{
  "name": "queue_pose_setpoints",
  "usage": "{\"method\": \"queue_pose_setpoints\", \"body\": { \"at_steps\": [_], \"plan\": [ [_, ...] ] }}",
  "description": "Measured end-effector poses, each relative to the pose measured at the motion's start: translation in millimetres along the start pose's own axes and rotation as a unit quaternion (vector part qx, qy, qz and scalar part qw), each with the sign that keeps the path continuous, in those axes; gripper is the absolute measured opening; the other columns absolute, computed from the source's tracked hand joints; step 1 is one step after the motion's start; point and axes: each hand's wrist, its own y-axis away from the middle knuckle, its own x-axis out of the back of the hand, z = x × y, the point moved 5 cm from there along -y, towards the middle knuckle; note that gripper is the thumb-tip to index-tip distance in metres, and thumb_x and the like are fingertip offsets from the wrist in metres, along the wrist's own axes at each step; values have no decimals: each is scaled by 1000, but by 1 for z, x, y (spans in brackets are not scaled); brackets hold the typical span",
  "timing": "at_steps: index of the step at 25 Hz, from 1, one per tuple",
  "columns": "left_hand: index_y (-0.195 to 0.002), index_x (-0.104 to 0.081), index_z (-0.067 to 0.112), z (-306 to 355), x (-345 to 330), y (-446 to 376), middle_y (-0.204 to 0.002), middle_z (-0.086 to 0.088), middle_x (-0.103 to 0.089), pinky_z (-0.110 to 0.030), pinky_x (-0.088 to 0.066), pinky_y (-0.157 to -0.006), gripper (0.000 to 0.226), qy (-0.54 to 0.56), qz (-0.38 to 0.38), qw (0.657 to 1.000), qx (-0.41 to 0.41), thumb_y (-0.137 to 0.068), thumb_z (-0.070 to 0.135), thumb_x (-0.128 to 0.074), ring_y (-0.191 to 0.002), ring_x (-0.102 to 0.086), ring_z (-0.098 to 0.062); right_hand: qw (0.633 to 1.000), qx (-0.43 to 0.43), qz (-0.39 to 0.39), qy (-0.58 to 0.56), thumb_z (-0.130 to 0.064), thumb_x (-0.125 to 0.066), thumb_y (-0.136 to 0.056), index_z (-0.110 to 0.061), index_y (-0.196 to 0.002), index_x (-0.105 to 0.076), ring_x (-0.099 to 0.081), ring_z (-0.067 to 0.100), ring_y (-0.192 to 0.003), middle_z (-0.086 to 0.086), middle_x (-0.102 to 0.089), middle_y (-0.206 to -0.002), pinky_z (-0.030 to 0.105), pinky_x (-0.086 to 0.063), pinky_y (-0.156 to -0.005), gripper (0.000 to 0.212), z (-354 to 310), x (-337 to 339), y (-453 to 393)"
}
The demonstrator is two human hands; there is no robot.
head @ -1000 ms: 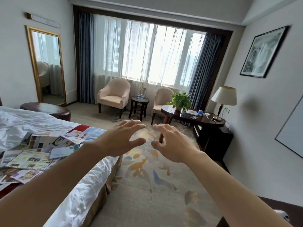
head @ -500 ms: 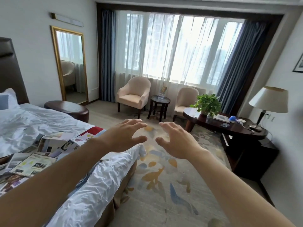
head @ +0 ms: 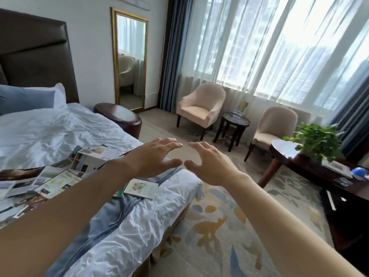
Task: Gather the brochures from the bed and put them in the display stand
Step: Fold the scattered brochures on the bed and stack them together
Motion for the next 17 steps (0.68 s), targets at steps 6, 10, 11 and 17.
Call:
{"method": "queue_pose_setpoints", "body": {
  "at_steps": [6, 10, 11, 17],
  "plan": [
    [-153, -29, 35, -110, -11, -35, -161, 9, -26, -39, -27, -116, 69, 15, -6, 996, 90, -93, 69, -37, -146, -24, -11, 995, 82, -50, -11, -62, -53, -93, -36, -150, -35, -49, 19, -132, -5, -45, -152, 36, -45, -98, 65, -20, -64, -126],
    [-152, -30, 37, -183, -23, -35, -159, 10, -29, -40, -29, -113, 70, 28, -4, 985, 168, -91, 72, -36, -145, -26, -12, 984, 154, -83, -33, -61, -55, -91, -39, -144, -42, -52, 20, -127, -6, -50, -147, 34, -45, -93, 58, -47, -119, -199],
    [-152, -29, 38, -201, -29, -32, -160, 11, -28, -42, -30, -114, 70, 28, -7, 980, 195, -91, 71, -37, -146, -25, -12, 981, 168, -93, -35, -61, -55, -90, -40, -143, -43, -52, 20, -127, -7, -50, -147, 34, -46, -94, 58, -53, -135, -217],
    [-154, -27, 35, -293, -63, -3, -162, 11, -22, -35, -27, -113, 81, 62, -20, 937, 343, -85, 78, -33, -147, -23, -12, 951, 243, -175, -70, -57, -55, -91, -33, -150, -39, -44, 25, -135, -2, -47, -151, 43, -41, -104, 66, -90, -232, -298]
  ]
}}
